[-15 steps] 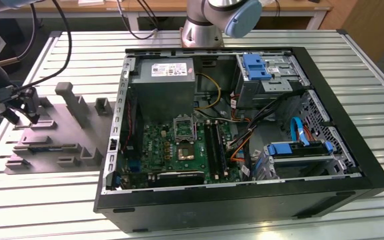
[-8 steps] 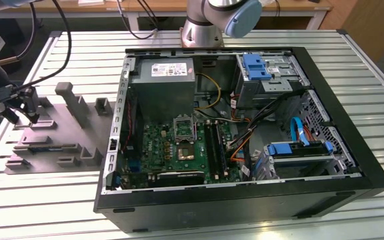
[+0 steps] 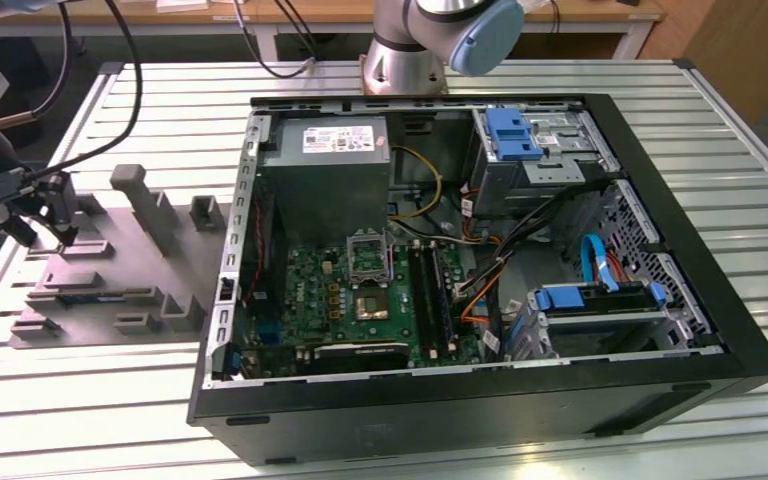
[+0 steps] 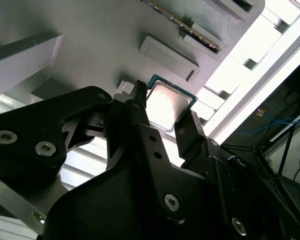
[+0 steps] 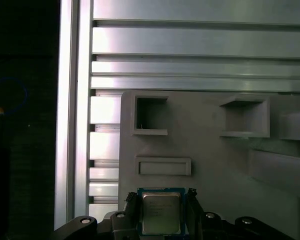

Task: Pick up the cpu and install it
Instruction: 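Pick up the cpu and move it towards the insertion slot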

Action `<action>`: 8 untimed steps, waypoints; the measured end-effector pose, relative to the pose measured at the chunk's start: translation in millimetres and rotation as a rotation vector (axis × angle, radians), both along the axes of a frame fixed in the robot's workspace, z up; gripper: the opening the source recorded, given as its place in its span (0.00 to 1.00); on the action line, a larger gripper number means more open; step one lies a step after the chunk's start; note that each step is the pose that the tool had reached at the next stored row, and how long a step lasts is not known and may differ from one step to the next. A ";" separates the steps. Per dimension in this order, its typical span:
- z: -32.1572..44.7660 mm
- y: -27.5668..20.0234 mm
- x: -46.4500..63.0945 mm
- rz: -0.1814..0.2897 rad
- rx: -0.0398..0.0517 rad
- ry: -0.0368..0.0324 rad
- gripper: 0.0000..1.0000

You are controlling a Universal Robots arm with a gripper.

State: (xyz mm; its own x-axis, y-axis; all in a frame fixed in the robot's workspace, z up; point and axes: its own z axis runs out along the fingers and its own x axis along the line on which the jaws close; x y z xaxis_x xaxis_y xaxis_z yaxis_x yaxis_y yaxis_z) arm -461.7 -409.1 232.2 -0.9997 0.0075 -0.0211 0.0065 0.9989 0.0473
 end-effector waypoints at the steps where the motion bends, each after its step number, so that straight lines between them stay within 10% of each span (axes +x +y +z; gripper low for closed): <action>1: 0.2 0.0 0.0 0.000 0.0000 0.0000 0.47; 8: 1.5 0.0 0.0 0.000 0.0000 0.0000 0.47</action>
